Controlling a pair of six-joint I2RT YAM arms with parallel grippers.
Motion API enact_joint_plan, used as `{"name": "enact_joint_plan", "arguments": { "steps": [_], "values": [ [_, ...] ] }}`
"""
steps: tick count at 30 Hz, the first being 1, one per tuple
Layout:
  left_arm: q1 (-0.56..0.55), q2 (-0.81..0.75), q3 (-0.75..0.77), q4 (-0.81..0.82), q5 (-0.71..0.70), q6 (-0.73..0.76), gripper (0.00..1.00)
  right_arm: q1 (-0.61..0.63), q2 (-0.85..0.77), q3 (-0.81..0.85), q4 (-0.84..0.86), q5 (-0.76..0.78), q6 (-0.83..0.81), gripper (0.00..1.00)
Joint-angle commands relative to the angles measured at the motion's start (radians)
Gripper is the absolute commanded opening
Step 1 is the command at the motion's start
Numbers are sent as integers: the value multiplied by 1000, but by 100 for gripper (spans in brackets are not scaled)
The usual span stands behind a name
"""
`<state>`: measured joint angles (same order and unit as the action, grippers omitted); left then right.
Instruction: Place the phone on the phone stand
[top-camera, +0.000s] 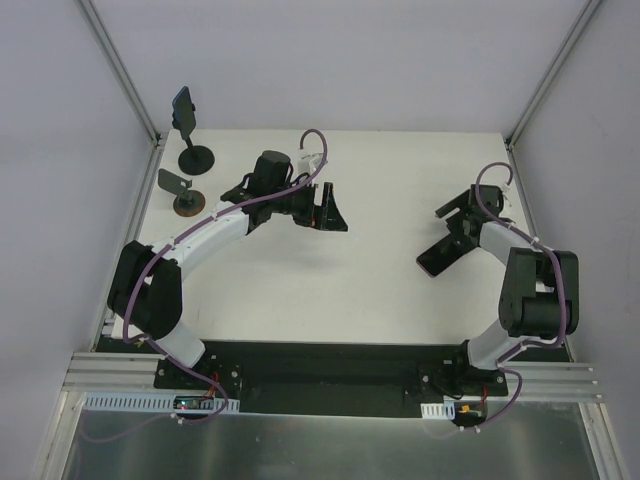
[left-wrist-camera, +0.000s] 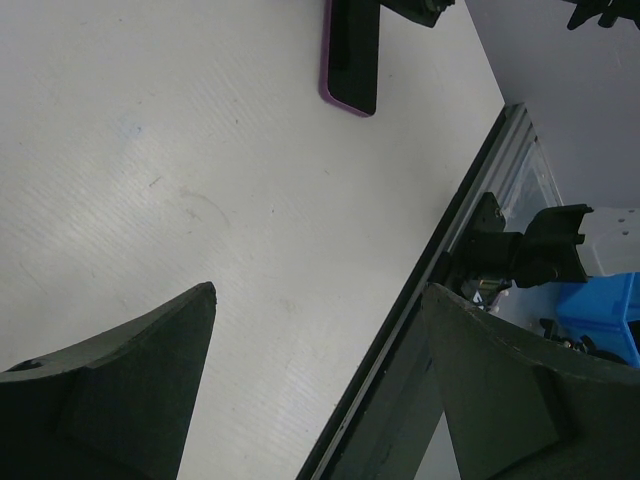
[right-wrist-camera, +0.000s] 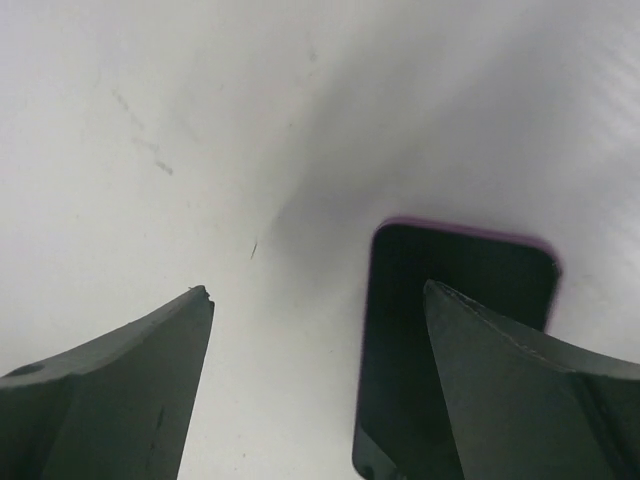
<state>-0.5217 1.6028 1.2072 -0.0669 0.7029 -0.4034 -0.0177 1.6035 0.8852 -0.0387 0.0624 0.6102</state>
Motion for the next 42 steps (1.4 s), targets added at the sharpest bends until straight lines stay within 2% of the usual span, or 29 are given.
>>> {"name": "enact_joint_plan", "arguments": {
  "steps": [1, 12, 19, 26, 33, 36, 42],
  "values": [
    [8, 6, 23, 4, 30, 0, 82, -65, -2, 12, -9, -36, -36, 89],
    [8, 25, 28, 4, 52, -9, 82, -105, 56, 76, -35, 102, 29, 94],
    [9, 34, 29, 6, 56, -12, 82, -108, 113, 100, -75, 76, 117, 92],
    [8, 36, 29, 9, 67, -20, 82, -103, 6, -37, -52, 42, 142, 91],
    [8, 58, 32, 15, 93, -35, 82, -82, -118, -242, 33, -146, 171, 90],
    [8, 72, 29, 32, 119, -60, 82, -28, -184, -326, 69, -180, 178, 90],
    [8, 89, 15, 61, 133, -91, 82, 166, -292, -442, 134, -200, 204, 90]
  ]
}}
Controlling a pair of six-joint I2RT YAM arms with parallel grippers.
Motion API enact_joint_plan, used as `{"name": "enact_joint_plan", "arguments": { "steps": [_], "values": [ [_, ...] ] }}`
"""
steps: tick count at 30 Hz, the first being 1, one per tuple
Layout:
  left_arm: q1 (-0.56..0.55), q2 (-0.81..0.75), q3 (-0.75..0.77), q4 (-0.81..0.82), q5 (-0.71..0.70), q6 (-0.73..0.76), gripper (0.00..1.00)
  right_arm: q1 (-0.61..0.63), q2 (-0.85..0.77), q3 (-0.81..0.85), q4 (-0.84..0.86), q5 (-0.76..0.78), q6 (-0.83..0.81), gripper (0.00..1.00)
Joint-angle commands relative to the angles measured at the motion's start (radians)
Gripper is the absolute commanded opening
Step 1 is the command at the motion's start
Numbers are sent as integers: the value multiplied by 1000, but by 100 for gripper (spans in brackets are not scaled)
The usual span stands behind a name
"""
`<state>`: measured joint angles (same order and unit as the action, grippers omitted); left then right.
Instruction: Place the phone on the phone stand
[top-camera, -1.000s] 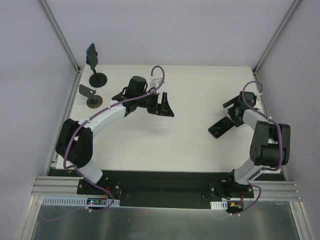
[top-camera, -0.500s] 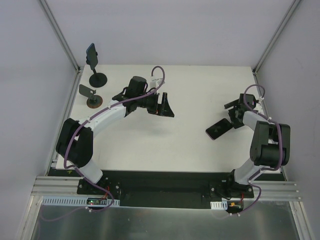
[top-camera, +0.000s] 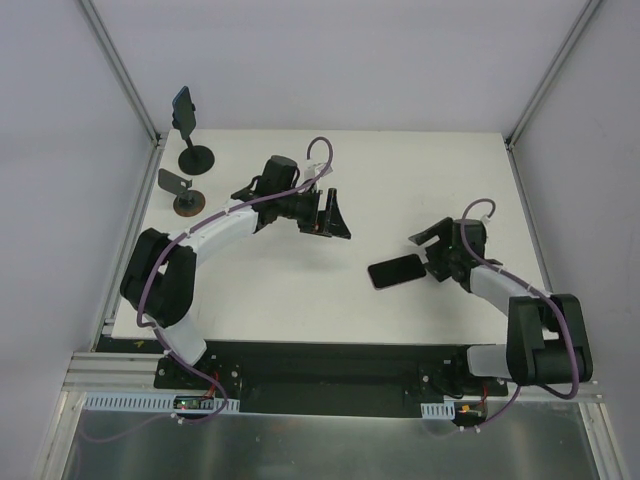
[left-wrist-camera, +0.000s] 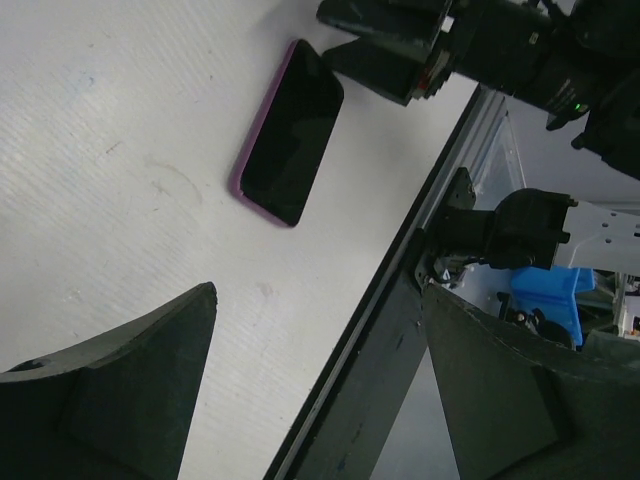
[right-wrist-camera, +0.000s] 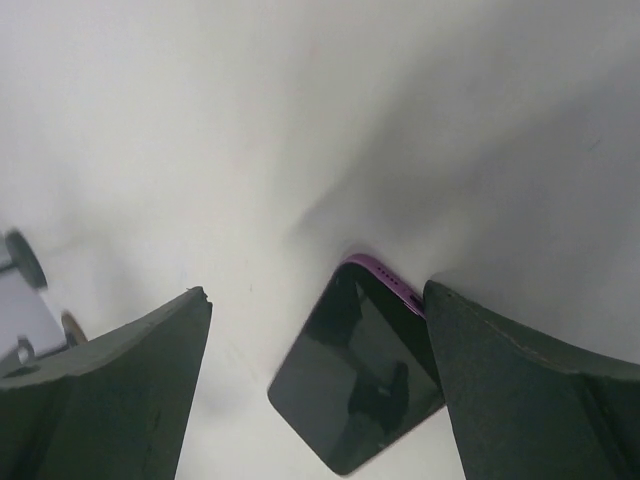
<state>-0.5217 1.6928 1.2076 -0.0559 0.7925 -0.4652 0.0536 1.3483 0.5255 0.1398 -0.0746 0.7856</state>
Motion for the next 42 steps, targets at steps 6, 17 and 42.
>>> {"name": "enact_joint_plan", "arguments": {
  "steps": [6, 17, 42],
  "values": [
    [8, -7, 13, 51, 40, -23, 82, 192, -161, -179, -25, -135, 20, 90],
    [9, -7, 9, 50, 33, -49, 81, 275, -198, -53, -131, -408, -318, 93],
    [68, -97, -13, 54, 1, -13, 81, 385, 119, 516, -683, -211, -1118, 96]
  ]
}}
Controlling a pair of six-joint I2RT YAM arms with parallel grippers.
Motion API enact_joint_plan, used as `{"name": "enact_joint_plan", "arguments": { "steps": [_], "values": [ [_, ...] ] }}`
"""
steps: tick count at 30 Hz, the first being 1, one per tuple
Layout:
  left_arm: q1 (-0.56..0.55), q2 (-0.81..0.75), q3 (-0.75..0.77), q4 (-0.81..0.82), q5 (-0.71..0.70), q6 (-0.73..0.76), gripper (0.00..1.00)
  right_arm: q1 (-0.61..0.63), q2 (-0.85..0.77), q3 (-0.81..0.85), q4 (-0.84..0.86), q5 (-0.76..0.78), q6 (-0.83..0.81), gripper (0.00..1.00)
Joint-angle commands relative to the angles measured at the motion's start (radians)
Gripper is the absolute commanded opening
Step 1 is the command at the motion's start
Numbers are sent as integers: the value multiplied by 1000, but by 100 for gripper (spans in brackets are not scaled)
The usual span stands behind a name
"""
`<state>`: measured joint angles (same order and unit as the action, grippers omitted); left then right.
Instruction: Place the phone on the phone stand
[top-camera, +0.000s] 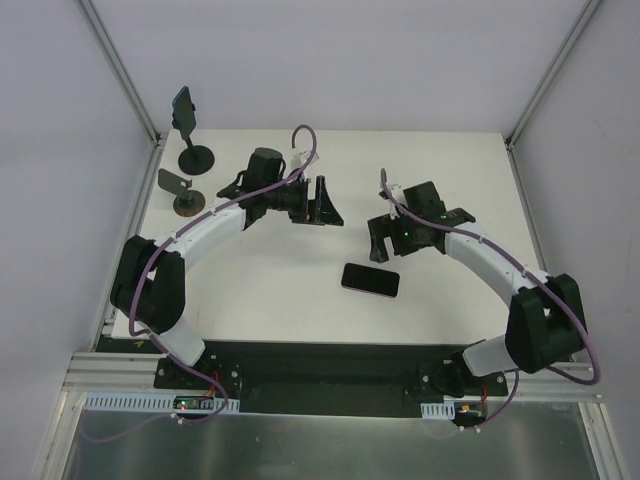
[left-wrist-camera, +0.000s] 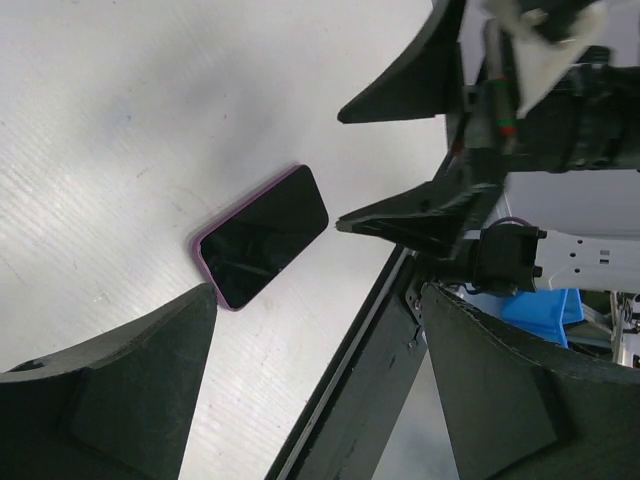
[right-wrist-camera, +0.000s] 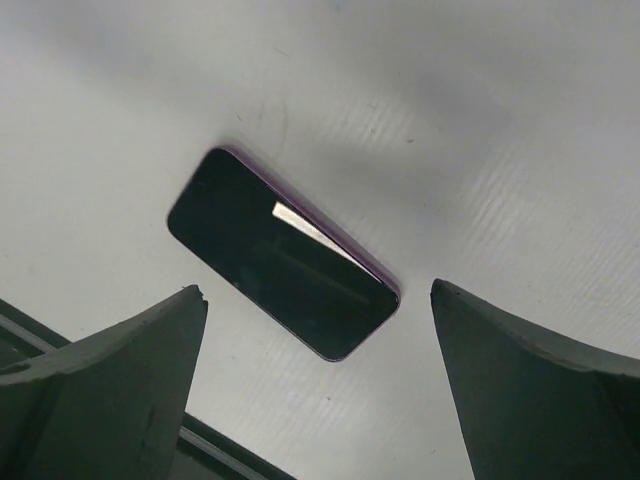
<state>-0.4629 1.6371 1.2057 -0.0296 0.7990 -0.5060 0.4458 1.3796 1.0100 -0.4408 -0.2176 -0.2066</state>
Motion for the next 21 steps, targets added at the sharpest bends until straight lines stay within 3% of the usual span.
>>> {"name": "enact_joint_plan", "arguments": {
  "steps": [1, 6, 13, 21],
  "values": [
    [9, -40, -11, 27, -6, 27, 81, -7, 102, 33, -95, -71, -129, 96],
    [10, -23, -1, 26, 23, 15, 80, -32, 212, 35, -58, -149, -117, 97],
    [13, -23, -3, 51, 35, 4, 80, -19, 236, -59, 0, -193, -114, 99],
    [21, -22, -5, 60, 48, -8, 80, 88, 185, -73, -64, -169, -31, 98]
  ]
}}
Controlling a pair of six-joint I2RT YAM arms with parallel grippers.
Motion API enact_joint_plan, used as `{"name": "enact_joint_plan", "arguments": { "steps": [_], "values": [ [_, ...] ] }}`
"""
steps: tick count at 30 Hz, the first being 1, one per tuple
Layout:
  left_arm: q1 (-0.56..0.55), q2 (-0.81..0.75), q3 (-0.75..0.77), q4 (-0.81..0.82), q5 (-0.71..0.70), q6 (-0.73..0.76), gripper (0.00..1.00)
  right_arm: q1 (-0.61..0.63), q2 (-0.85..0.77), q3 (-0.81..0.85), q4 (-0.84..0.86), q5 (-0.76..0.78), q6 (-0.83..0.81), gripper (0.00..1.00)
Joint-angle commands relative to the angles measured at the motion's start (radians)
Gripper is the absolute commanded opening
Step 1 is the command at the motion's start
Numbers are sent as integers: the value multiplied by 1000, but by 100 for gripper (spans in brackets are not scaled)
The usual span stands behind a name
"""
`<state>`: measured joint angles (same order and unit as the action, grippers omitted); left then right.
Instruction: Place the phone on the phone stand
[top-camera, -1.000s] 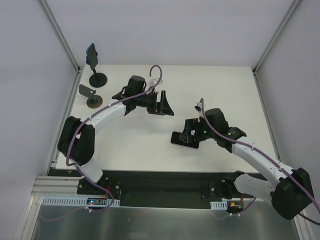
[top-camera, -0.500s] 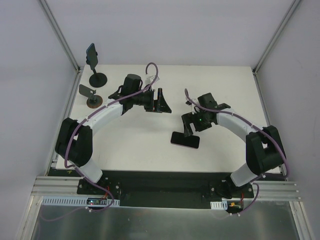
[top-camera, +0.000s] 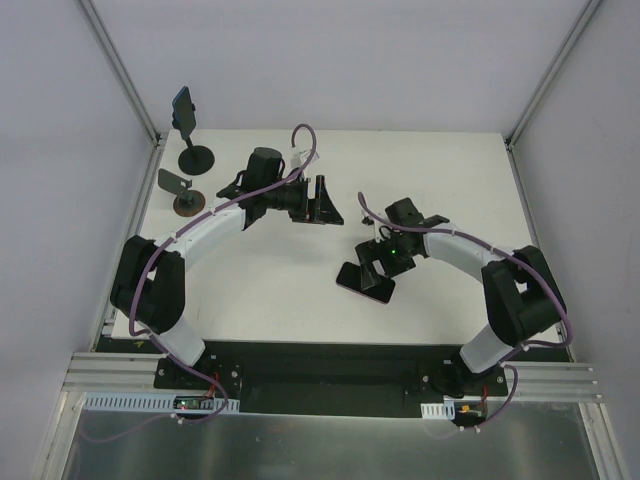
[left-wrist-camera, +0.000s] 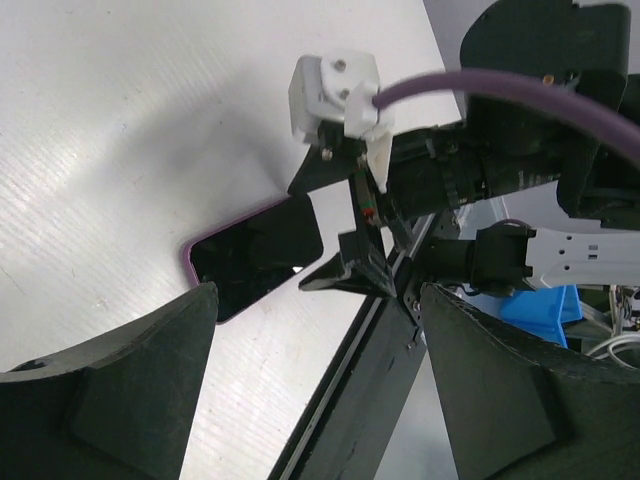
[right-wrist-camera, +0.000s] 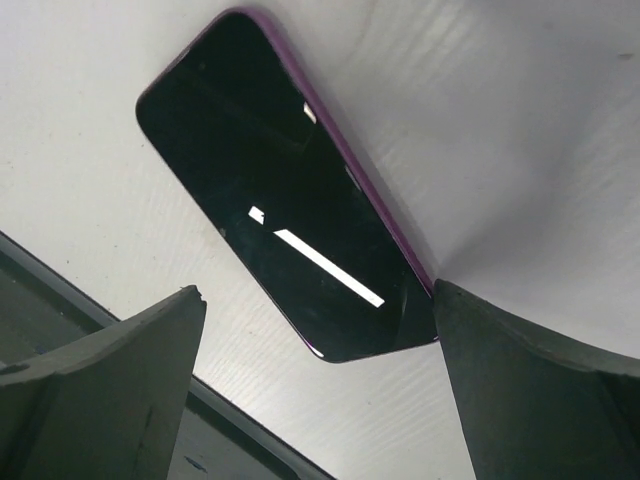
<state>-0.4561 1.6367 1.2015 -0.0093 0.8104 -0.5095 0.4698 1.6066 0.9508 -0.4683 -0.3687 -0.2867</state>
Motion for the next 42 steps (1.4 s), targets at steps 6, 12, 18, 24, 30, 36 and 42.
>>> {"name": "enact_joint_plan", "arguments": {
  "steps": [6, 12, 18, 24, 30, 36, 42],
  "values": [
    [25, -29, -2, 42, 33, -9, 80, 240, -21, -23, -47, 183, 165, 97],
    [46, -109, -16, 54, 6, -35, 79, 381, 30, 26, -15, 494, 225, 96],
    [79, -236, -40, 26, -82, -184, 82, 432, 36, 40, -6, 654, 284, 96],
    [142, -328, -82, 14, -96, -129, 82, 452, 79, 43, 20, 611, 284, 96],
    [168, -354, -123, -93, -149, 63, 82, 452, 96, 0, 92, 551, 282, 96],
    [171, -344, -151, -156, -195, 147, 81, 452, 115, -15, 105, 564, 309, 97],
    [168, -325, -151, -158, -137, 141, 80, 441, 110, -15, 119, 534, 297, 97]
  ]
}}
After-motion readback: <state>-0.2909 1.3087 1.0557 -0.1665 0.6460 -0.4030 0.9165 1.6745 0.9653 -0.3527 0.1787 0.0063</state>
